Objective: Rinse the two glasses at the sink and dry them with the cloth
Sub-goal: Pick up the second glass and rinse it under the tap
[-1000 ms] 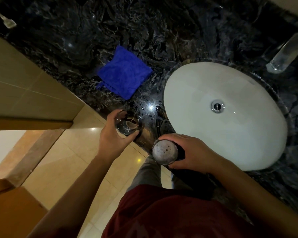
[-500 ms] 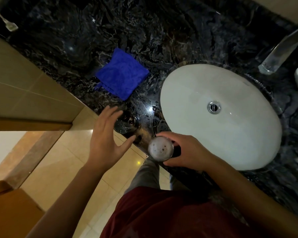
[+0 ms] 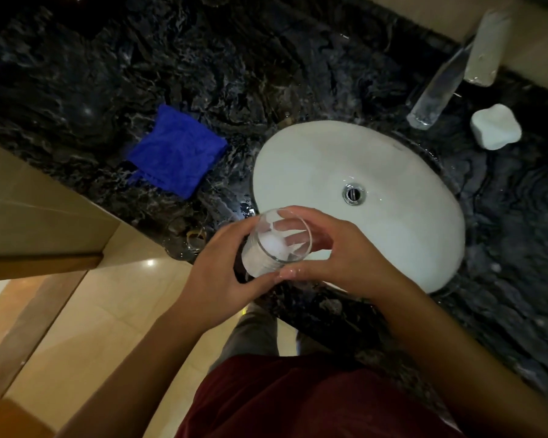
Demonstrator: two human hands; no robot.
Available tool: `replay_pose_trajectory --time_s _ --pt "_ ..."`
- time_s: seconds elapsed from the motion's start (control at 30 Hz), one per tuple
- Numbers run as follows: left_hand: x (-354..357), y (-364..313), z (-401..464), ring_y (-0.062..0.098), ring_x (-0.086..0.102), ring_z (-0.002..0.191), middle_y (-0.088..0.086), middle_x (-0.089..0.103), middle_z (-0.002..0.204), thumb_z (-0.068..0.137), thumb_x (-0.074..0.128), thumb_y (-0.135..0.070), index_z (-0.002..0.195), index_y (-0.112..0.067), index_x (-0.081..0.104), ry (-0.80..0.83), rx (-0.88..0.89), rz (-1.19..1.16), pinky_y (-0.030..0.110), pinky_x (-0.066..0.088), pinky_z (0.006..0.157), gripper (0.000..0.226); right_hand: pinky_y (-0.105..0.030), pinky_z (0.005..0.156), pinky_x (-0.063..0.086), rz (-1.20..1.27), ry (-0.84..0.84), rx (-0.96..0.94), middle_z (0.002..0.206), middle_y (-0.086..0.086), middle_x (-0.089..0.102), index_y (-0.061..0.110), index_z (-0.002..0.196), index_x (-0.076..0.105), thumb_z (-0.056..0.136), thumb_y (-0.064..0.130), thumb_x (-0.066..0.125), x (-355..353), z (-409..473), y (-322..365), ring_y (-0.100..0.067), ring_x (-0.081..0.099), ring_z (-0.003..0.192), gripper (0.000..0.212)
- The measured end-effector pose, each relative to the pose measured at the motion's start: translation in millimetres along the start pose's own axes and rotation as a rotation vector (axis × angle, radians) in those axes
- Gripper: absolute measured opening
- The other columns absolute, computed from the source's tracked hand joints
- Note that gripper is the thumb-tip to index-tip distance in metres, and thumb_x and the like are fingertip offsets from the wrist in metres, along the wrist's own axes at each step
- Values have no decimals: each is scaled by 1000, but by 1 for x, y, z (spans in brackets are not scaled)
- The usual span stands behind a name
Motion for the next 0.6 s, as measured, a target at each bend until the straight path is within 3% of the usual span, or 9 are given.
replay_pose_trajectory --time_s 0.13,0.3,0.47,0.6 --pt "4 -14 15 -14 49 129 -37 49 138 82 81 -53 148 -35 44 48 14 -62 8 38 104 78 -35 98 59 17 -49 11 128 16 71 30 143 58 65 44 91 -15 -7 0 -8 70 114 86" --pt "15 -41 30 -22 50 124 -54 50 127 81 79 -41 137 -47 41 84 29 -155 1 37 98 67 -32 96 60 31 -91 24 124 13 73 30 144 57 70 38 89 -29 -17 1 -7 72 110 81" --pt "31 -38 42 -6 57 126 -36 59 132 82 82 -50 144 -32 51 137 -10 -218 13 47 100 72 -31 96 58 42 -132 66 120 21 71 36 144 55 75 47 80 -42 -27 -3 -5 71 107 74" --pt "48 -41 54 -4 56 128 -33 58 134 76 81 -56 140 -40 48 157 -25 -244 16 49 102 74 -34 93 60 6 -161 76 125 22 68 40 144 53 79 41 86 -51 -32 -13 -5 68 112 73"
Point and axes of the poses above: each hand's wrist, its own z-axis towards the middle knuckle, its own x-axis out of the palm, y = z × x, the point moved 2 cm from there along z, towards the middle knuckle
